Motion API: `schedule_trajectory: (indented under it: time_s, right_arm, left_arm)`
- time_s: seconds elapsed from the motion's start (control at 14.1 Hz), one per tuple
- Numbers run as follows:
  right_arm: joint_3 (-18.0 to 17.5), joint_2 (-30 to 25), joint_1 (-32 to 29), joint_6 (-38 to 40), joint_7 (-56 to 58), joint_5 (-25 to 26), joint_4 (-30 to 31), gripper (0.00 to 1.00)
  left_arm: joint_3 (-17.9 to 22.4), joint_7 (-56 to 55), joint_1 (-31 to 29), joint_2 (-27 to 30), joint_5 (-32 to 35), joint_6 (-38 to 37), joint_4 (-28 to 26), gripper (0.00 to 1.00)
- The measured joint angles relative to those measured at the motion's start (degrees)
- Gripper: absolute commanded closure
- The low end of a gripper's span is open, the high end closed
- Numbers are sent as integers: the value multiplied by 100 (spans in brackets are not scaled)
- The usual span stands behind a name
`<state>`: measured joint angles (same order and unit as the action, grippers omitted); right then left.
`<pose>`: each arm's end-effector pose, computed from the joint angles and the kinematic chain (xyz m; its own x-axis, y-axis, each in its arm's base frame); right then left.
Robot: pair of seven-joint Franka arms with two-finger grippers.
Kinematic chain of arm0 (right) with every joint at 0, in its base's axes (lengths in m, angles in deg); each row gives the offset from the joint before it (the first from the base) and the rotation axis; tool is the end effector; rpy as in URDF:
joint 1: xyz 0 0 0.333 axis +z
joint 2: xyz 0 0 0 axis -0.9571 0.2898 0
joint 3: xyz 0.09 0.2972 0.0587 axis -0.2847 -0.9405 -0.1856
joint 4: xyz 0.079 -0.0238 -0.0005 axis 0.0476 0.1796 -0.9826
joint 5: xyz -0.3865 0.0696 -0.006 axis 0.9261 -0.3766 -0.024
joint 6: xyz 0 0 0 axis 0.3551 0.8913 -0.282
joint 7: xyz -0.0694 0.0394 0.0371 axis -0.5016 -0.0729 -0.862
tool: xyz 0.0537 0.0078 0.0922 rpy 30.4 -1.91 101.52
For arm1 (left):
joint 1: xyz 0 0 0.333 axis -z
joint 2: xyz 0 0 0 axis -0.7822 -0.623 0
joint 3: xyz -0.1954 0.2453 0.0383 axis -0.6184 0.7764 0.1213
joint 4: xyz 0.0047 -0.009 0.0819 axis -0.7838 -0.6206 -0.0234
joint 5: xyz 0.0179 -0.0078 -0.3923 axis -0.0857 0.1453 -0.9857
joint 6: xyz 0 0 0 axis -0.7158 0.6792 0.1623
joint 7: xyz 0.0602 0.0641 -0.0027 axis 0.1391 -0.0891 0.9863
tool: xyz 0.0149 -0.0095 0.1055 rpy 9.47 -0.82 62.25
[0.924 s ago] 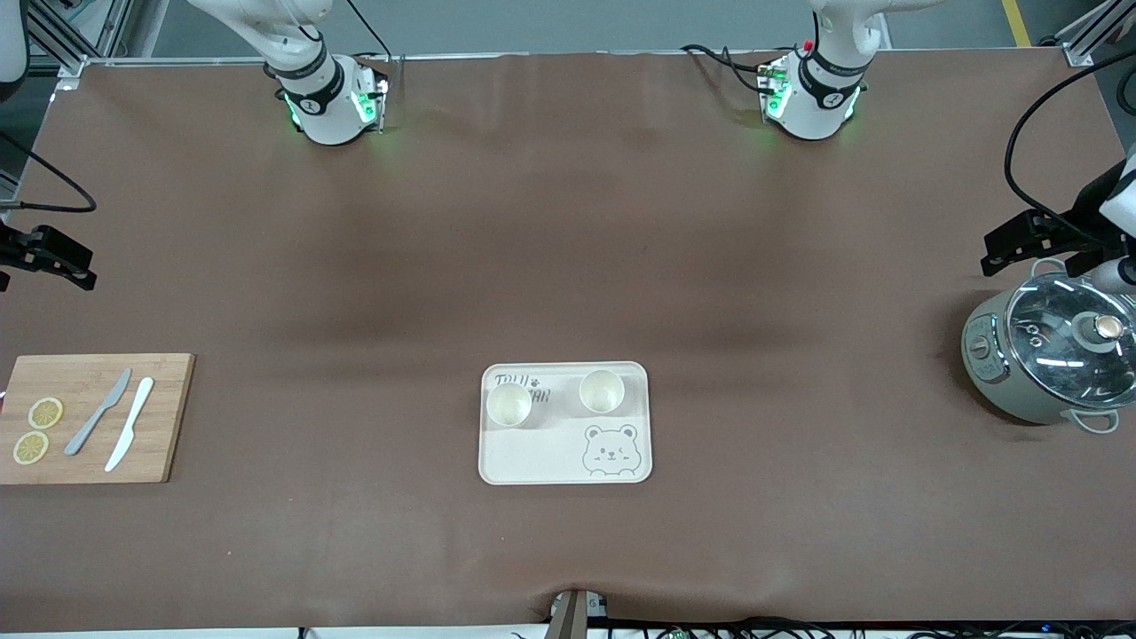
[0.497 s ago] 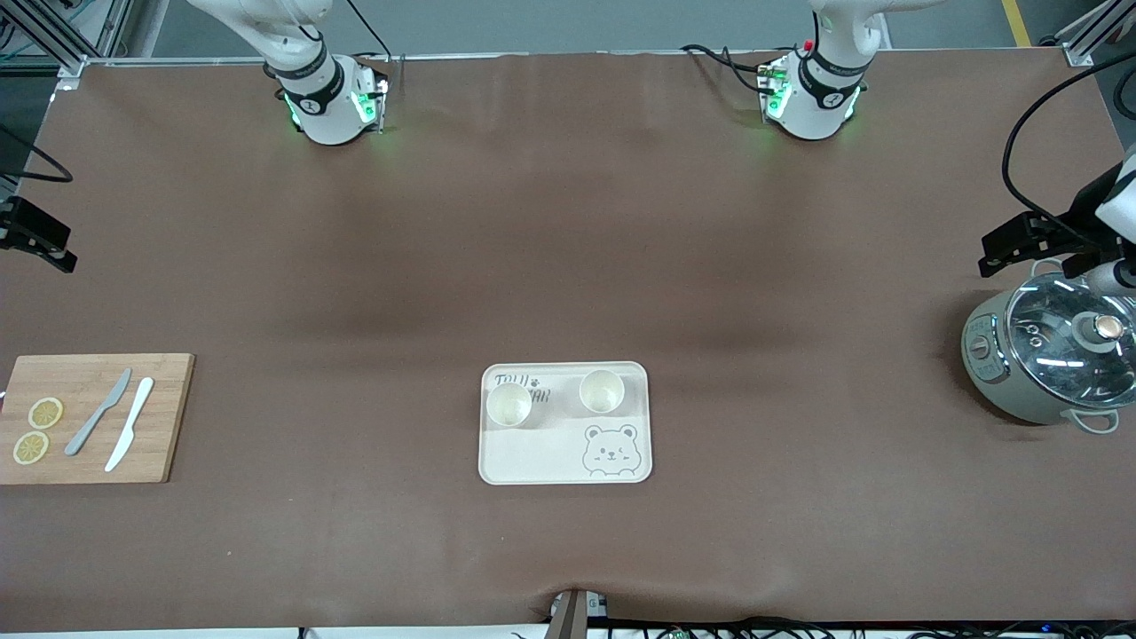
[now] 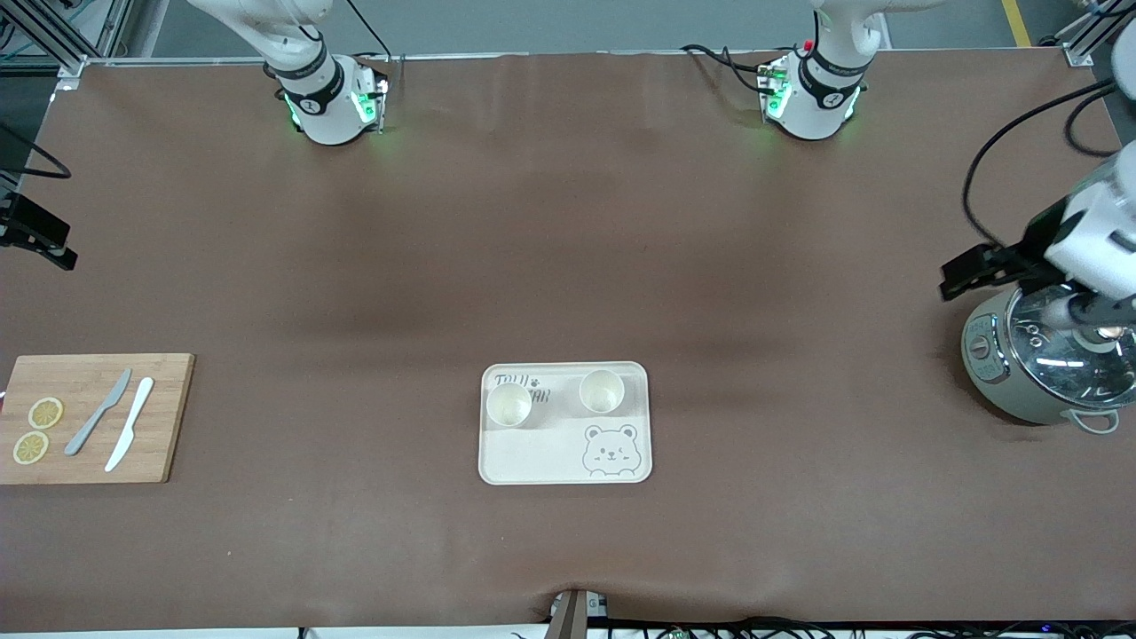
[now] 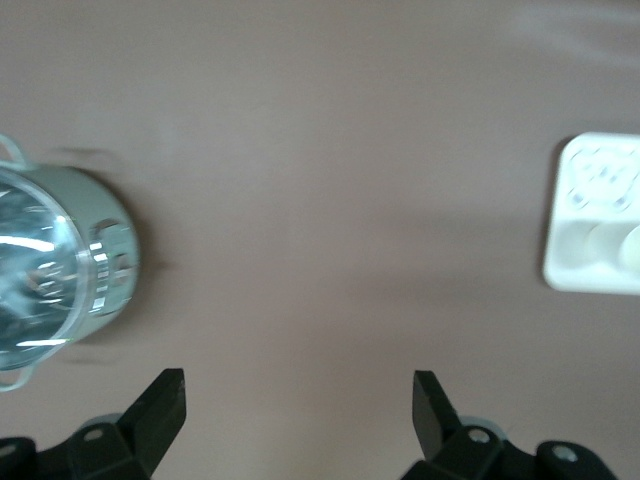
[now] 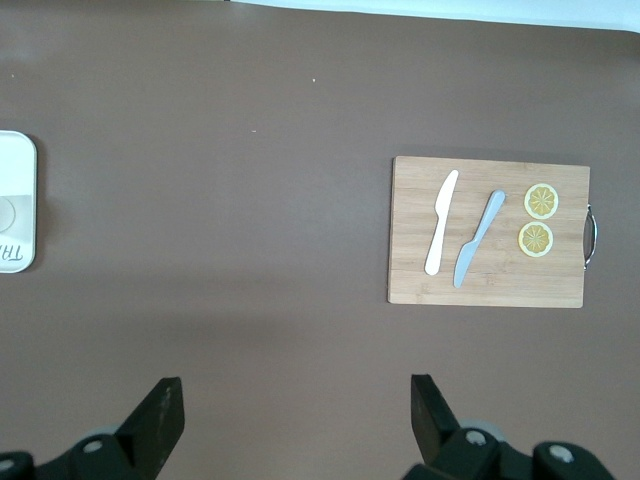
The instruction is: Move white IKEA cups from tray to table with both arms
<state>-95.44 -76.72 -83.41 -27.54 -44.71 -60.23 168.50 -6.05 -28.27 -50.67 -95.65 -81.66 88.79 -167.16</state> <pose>0.5720 -0.0509 0.6543 0.9927 0.0592 0.1048 0.0533 -0.9969 0.0582 0.6208 -0.0793 0.5848 0.9967 0.0798 0.0113 0.0795 -0.9966 0.0218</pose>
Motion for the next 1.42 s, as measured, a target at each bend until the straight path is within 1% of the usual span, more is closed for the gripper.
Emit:
schedule_trajectory:
  time_s: [0.14,0.21,0.43,0.57,0.71,0.92,1.21,1.35,1.42]
  right_arm:
    - [-5,1,2,1,0,-7,0,0]
    - [-8,1,2,-1,0,-8,0,0]
    - [-11,1,5,-15,0,-16,-1,0]
    - [-20,3,23,-17,1,-46,-1,0]
    - [-15,15,24,-17,1,-297,-1,0]
    - [-23,93,75,-105,16,-581,1,0]
    - [-55,493,749,-602,-11,-677,6,0]
    - [-58,723,1031,-672,-394,-913,10,0]
    - [-57,830,1133,-708,-706,-948,11,0]
  left_arm:
    - [-5,-377,467,-636,-1,95,448,0]
    - [-2,-576,692,-906,-1,259,572,0]
    - [-9,-1447,1303,-1489,-1,827,714,0]
    - [-10,-1874,1613,-1786,-1,1001,730,0]
    - [-11,-2049,1878,-2092,-1,1209,723,0]
    - [-11,-2573,2291,-2492,1,1847,614,0]
    - [-6,-3121,2671,-2825,19,2483,378,0]
    - [-5,-3173,2754,-2970,19,2591,350,0]
    - [-4,-3175,2761,-3026,19,2618,343,0]
